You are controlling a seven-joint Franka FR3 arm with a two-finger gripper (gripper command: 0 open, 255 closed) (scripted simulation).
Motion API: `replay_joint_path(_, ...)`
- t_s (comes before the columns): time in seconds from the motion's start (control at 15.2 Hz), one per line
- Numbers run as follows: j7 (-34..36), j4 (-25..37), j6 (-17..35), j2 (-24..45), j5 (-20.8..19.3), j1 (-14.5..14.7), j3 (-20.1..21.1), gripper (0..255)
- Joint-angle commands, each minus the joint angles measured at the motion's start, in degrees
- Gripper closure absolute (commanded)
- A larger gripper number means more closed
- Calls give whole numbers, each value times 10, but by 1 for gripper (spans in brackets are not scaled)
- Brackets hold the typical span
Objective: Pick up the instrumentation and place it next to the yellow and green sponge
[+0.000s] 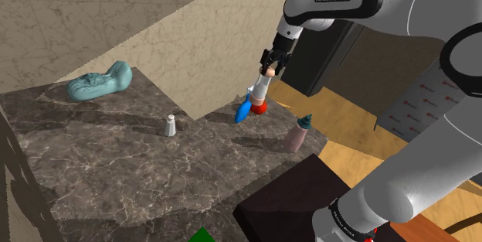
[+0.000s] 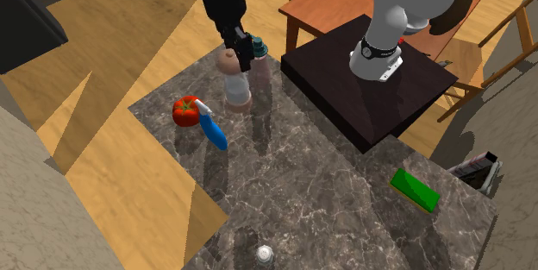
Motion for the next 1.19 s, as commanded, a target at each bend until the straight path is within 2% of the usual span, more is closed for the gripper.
replay_joint_path(0.0, 2, 12, -15, -3, -1, 0, 0, 255)
replay_joint_path(0.26, 4, 35, -42, -7, -2, 0, 0, 255)
replay_joint_path(0.66, 75, -43, -25, -74, 3, 35, 39, 255)
replay_joint_path(1.12, 163, -103, -13, -129, 19, 75, 93, 255)
